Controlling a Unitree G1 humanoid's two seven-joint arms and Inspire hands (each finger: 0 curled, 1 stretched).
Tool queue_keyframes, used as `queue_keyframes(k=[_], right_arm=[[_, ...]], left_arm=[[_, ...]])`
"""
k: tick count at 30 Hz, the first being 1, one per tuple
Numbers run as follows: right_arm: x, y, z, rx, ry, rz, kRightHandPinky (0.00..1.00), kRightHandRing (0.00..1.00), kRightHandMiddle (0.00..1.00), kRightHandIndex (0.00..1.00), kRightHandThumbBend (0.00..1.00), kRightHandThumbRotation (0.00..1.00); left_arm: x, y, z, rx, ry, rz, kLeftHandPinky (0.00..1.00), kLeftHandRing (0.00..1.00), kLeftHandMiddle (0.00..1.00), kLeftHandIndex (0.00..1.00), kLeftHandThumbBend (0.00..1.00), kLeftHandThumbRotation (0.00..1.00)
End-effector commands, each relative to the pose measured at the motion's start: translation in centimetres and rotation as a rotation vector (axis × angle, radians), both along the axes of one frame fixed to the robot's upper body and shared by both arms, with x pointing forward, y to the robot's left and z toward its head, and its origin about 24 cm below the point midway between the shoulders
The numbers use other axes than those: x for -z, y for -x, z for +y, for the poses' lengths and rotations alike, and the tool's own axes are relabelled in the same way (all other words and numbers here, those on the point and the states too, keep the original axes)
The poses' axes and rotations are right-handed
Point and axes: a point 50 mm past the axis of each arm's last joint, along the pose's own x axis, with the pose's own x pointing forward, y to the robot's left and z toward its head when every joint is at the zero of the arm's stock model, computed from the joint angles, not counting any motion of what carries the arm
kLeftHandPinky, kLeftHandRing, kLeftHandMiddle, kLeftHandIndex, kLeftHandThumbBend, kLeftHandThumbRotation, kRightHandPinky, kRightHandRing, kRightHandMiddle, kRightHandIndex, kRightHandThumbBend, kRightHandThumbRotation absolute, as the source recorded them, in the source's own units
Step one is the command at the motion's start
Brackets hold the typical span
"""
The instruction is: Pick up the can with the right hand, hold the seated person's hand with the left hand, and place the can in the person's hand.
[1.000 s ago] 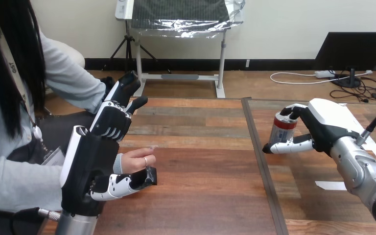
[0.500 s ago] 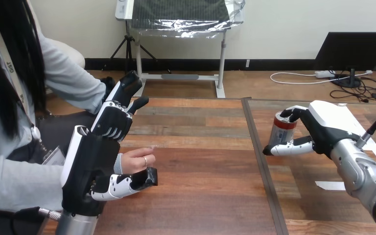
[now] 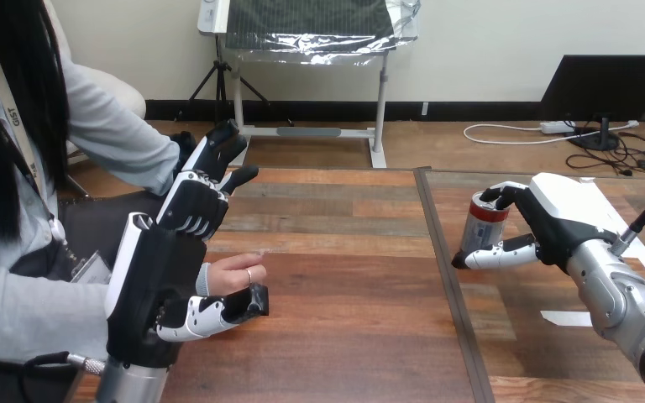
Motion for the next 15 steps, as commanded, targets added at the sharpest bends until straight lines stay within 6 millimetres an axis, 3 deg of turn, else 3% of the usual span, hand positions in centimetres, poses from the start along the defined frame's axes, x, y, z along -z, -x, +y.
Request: queue_keyframes(k=[1, 15], right_arm=[[-2.07, -0.90, -0.02, -0.018, -0.016, -0.096, 0.88, 0.86, 0.81, 0.81, 1.00, 0.46], [-1.78, -0.71, -0.24, -0.017, 0.000, -0.078, 0.89, 0.87, 0.82, 0.82, 1.00, 0.45]], left_arm=[[-1.48, -1.44, -0.37, 0.020, 0.010, -0.061, 0.88, 0.97, 0.97, 0.93, 1.00, 0.52], [-1.56, -1.61, -0.40, 0.022, 0.014, -0.067, 0.90, 0.97, 0.97, 0.93, 1.00, 0.52]])
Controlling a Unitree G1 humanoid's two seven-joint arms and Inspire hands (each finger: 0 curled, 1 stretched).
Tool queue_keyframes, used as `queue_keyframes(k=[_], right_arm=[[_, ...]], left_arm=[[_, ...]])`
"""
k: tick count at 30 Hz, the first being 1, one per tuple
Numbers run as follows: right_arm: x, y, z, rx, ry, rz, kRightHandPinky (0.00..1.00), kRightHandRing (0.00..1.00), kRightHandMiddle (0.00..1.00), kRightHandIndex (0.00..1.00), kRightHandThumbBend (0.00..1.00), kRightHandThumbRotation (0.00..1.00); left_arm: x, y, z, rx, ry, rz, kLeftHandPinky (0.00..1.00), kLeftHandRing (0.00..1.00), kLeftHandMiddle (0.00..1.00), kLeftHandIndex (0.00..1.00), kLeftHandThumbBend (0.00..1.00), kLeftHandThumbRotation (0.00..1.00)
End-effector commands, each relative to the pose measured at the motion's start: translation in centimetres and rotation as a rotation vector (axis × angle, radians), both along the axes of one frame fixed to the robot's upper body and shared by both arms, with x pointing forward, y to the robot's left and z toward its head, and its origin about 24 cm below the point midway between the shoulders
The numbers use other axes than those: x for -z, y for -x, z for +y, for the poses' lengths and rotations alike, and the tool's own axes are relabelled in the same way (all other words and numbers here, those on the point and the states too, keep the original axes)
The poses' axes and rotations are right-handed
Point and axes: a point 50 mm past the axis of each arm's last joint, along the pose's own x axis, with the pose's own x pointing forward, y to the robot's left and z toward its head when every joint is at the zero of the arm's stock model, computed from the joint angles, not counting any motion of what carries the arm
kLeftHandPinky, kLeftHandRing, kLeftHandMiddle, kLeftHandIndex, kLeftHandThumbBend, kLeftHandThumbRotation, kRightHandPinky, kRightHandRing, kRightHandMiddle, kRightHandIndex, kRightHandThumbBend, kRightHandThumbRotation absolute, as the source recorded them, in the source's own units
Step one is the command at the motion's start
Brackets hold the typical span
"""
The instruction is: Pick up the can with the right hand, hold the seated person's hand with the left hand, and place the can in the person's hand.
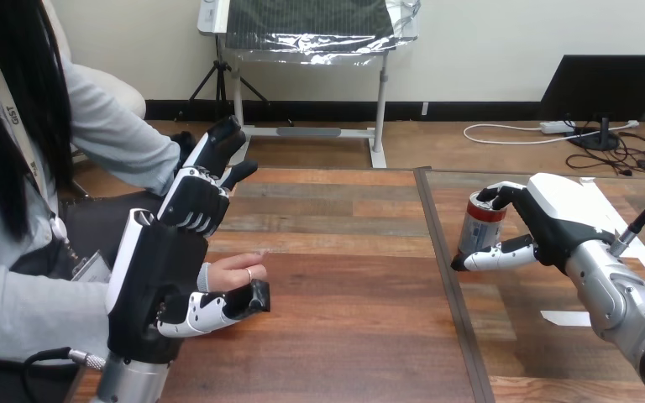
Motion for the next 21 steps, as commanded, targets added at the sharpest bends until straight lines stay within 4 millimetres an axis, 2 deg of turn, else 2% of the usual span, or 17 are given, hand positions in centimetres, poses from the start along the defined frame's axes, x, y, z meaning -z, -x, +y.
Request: queue_keyframes(k=[1, 14, 21], right_arm=[[-1.81, -0.76, -0.33, -0.008, 0.003, -0.074, 0.89, 0.87, 0.82, 0.82, 1.00, 0.45], [-1.64, -0.63, -0.43, -0.004, 0.006, -0.074, 0.89, 0.87, 0.81, 0.81, 1.00, 0.48], [-1.81, -0.70, -0.26, -0.017, 0.007, -0.088, 0.88, 0.86, 0.81, 0.80, 1.00, 0.46]], left_arm=[[-1.46, -1.33, -0.40, 0.014, 0.004, -0.067, 0.90, 0.97, 0.97, 0.93, 1.00, 0.52], [-1.53, -1.48, -0.41, 0.014, 0.008, -0.068, 0.90, 0.96, 0.97, 0.93, 1.00, 0.52], [-1.57, -1.57, -0.41, 0.020, 0.011, -0.067, 0.89, 0.97, 0.97, 0.93, 1.00, 0.52]])
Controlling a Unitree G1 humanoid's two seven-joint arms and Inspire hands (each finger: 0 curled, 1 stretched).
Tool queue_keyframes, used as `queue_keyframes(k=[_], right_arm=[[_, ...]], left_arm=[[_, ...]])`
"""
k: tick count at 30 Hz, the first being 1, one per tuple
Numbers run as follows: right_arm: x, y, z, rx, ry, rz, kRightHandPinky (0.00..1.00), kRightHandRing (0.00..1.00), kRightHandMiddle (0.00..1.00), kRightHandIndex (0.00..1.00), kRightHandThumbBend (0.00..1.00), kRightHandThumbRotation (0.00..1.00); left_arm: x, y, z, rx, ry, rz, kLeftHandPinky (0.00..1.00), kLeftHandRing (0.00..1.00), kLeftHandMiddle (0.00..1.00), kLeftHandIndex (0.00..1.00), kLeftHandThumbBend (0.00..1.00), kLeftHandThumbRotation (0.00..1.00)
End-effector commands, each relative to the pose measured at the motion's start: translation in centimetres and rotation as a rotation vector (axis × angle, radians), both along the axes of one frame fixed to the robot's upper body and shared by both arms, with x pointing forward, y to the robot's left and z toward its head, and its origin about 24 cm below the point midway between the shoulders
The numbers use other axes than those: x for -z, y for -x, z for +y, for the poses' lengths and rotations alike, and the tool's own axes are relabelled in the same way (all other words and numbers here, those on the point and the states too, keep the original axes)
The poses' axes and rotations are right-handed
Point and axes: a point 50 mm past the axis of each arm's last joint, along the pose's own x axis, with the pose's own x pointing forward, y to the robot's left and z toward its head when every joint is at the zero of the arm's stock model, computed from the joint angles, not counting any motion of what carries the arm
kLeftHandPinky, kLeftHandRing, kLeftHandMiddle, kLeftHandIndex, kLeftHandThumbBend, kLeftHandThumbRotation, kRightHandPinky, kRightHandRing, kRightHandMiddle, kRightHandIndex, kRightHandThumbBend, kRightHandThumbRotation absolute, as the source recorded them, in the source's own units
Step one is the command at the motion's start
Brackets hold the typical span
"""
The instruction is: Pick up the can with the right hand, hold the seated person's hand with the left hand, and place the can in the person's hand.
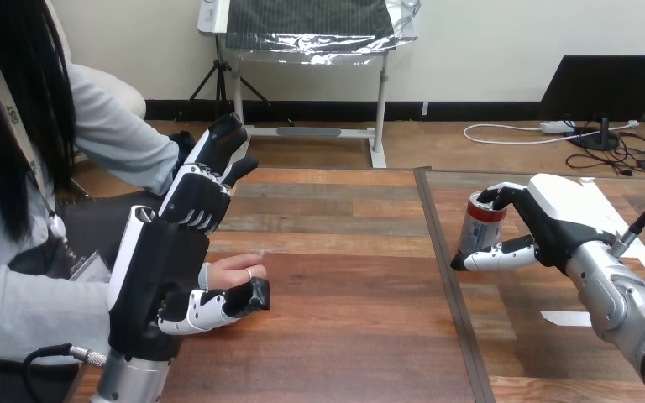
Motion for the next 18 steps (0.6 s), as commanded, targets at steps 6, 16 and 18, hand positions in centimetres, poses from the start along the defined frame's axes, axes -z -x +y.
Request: queue_keyframes(k=[6, 16, 18], right_arm=[[-1.95, -0.84, -0.10, -0.028, 0.024, -0.086, 0.87, 0.85, 0.80, 0.79, 1.00, 0.44], [-2.14, -0.83, -0.04, -0.048, 0.026, -0.102, 0.87, 0.85, 0.80, 0.79, 1.00, 0.44], [-2.13, -0.81, -0.06, -0.044, 0.022, -0.106, 0.87, 0.85, 0.80, 0.79, 1.00, 0.44]], left_arm=[[-1.51, -1.46, -0.37, 0.010, 0.017, -0.061, 0.89, 0.96, 0.97, 0.93, 1.00, 0.51], [-1.58, -1.50, -0.34, 0.011, 0.013, -0.061, 0.89, 0.97, 0.98, 0.94, 1.00, 0.50], [-1.59, -1.54, -0.31, 0.014, 0.013, -0.060, 0.89, 0.97, 0.98, 0.94, 1.00, 0.50]])
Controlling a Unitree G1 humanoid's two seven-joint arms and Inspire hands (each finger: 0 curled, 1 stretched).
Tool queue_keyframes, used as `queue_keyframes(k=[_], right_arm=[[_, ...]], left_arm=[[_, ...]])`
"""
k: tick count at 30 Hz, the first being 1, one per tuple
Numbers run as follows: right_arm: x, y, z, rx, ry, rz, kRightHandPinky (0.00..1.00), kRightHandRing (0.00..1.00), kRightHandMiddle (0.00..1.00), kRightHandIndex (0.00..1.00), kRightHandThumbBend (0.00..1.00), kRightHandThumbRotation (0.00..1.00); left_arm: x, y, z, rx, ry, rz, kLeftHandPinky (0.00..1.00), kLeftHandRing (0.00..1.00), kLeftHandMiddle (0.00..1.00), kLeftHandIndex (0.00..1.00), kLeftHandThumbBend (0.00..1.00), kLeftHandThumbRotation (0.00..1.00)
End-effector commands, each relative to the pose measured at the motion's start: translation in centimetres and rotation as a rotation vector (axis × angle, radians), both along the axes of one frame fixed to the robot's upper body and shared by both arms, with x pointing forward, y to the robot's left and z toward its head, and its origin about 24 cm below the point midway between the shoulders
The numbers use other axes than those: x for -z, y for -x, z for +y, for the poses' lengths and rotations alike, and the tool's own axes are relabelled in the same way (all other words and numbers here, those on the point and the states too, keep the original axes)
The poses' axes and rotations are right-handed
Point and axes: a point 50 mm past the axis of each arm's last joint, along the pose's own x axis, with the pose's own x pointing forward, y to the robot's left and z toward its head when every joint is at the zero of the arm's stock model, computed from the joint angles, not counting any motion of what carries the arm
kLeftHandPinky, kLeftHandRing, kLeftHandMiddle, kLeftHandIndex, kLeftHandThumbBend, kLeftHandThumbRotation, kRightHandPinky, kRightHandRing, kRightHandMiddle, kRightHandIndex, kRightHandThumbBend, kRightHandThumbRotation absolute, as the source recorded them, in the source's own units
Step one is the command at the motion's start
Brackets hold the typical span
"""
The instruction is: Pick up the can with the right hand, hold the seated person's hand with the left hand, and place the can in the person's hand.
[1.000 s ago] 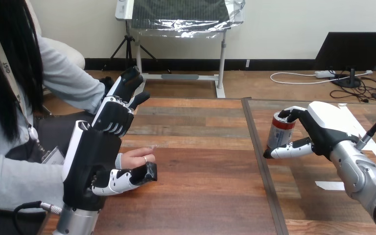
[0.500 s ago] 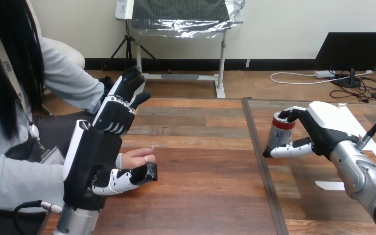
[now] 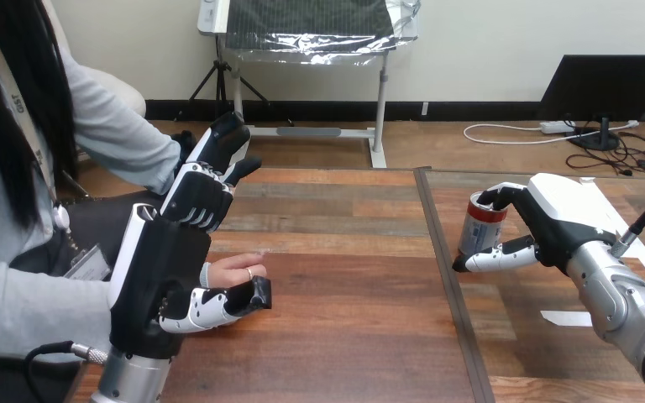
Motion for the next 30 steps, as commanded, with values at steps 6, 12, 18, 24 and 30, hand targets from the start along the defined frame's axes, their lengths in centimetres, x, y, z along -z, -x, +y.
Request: queue_keyframes(k=[6, 12, 18, 24, 30], right_arm=[[-2.14, -0.89, -0.03, -0.032, 0.001, -0.095, 0.86, 0.84, 0.79, 0.79, 1.00, 0.43], [-2.17, -0.88, -0.10, -0.036, 0.008, -0.091, 0.87, 0.84, 0.79, 0.79, 1.00, 0.44], [-2.26, -0.87, -0.15, -0.038, 0.000, -0.089, 0.87, 0.85, 0.80, 0.79, 1.00, 0.44], [-2.32, -0.81, -0.23, -0.042, -0.004, -0.098, 0.88, 0.85, 0.80, 0.79, 1.00, 0.44], [-2.36, -0.75, -0.31, -0.047, 0.002, -0.103, 0.88, 0.85, 0.80, 0.79, 1.00, 0.44]], left_arm=[[-1.57, -1.44, -0.27, 0.009, 0.016, -0.063, 0.89, 0.97, 0.98, 0.94, 1.00, 0.50], [-1.61, -1.48, -0.23, 0.009, 0.010, -0.064, 0.89, 0.97, 0.98, 0.94, 1.00, 0.50], [-1.65, -1.53, -0.28, 0.013, 0.018, -0.063, 0.89, 0.97, 0.98, 0.94, 1.00, 0.50], [-1.67, -1.55, -0.24, 0.012, 0.015, -0.065, 0.89, 0.97, 0.98, 0.94, 1.00, 0.51], [-1.69, -1.60, -0.30, 0.014, 0.021, -0.065, 0.89, 0.97, 0.98, 0.94, 1.00, 0.51]])
